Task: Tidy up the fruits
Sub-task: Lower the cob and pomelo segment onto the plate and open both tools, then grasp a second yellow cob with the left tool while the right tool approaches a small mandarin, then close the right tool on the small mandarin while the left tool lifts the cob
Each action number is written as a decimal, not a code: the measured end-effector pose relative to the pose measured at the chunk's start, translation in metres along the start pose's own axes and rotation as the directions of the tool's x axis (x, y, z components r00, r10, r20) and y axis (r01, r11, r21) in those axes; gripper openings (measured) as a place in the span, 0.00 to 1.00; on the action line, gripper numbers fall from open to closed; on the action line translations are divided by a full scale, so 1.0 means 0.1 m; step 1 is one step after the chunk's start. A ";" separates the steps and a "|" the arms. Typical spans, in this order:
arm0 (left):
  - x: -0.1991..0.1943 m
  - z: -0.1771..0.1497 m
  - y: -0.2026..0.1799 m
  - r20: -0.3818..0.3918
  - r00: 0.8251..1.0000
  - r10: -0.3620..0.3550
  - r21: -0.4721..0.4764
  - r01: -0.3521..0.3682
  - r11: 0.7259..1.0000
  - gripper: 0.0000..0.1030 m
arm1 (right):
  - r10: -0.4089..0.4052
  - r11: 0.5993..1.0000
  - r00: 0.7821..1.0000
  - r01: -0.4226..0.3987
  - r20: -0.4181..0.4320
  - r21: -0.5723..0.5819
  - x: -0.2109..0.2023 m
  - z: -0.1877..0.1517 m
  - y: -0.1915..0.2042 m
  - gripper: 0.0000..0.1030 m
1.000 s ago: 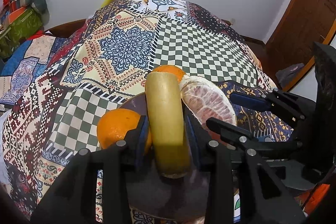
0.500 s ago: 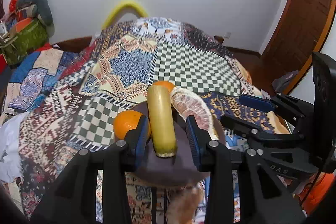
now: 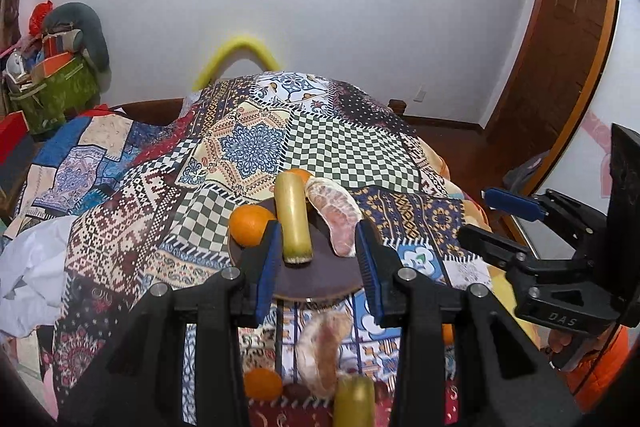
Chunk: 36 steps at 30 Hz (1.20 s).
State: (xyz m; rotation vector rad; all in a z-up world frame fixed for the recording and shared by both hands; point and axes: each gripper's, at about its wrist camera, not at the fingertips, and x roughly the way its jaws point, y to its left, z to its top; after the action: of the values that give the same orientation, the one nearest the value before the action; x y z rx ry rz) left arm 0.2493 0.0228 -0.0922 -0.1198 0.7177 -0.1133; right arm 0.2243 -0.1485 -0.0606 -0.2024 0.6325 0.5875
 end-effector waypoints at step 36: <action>0.30 -1.34 -0.22 -0.274 0.961 -0.033 -0.015 0.031 0.999 0.42 | 0.027 0.984 0.960 0.024 -0.279 0.177 0.32 -1.33 -0.15 0.32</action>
State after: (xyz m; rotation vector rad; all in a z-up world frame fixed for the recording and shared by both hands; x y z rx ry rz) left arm 0.1818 -0.0124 -0.2085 -0.1271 0.9942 -0.1591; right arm 0.1874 -0.1927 -0.1859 -0.1165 0.9564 0.5037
